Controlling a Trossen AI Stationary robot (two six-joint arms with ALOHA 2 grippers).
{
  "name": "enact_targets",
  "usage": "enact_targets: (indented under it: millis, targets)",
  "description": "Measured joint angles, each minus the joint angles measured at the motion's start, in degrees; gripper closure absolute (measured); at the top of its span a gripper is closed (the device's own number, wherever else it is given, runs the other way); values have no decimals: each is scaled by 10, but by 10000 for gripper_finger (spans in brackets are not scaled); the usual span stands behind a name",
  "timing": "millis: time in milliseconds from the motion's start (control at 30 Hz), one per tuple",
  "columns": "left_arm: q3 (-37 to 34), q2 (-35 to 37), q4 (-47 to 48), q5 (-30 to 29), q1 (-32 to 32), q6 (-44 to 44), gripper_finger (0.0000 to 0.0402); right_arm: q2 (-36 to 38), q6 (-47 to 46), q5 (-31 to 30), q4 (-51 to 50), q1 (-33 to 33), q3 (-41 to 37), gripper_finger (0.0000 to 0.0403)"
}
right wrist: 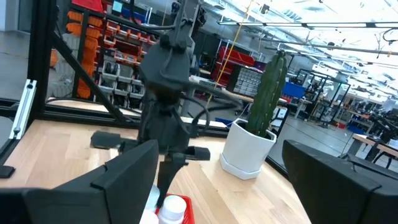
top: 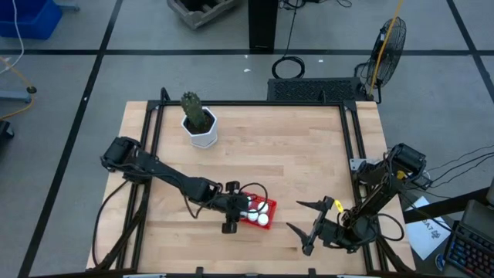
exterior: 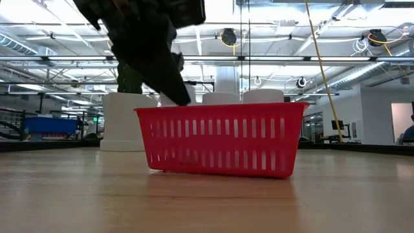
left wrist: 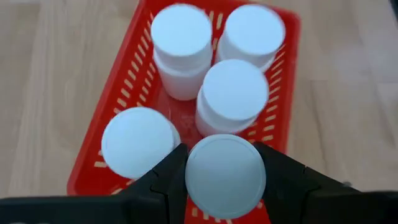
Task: Pick and place pill bottles into a basket
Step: Put the white pill bottle into the red bin
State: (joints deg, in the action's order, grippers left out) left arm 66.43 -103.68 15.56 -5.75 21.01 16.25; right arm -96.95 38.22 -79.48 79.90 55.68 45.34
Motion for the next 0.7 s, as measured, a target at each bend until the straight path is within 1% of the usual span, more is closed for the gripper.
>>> enact_targets:
  millis: [133,367,400,467,600,700]
  targets:
    - [0,-16,-6,2,-4,3,240,0,0,0,0,0,0,69]
    - [0,-18,-13,3,-4,12,240,0,0,0,0,0,0,69]
    - [0,-18,-15,3,-3,16,231,0,0,0,0,0,0,69]
    - [0,-18,-19,3,-3,19,193,0,0,0,0,0,0,69]
    - [0,-18,-22,1,-3,24,96,0,0,0,0,0,0,69]
    - [0,-15,-22,18,-3,22,44,0,4,0,0,0,0,69]
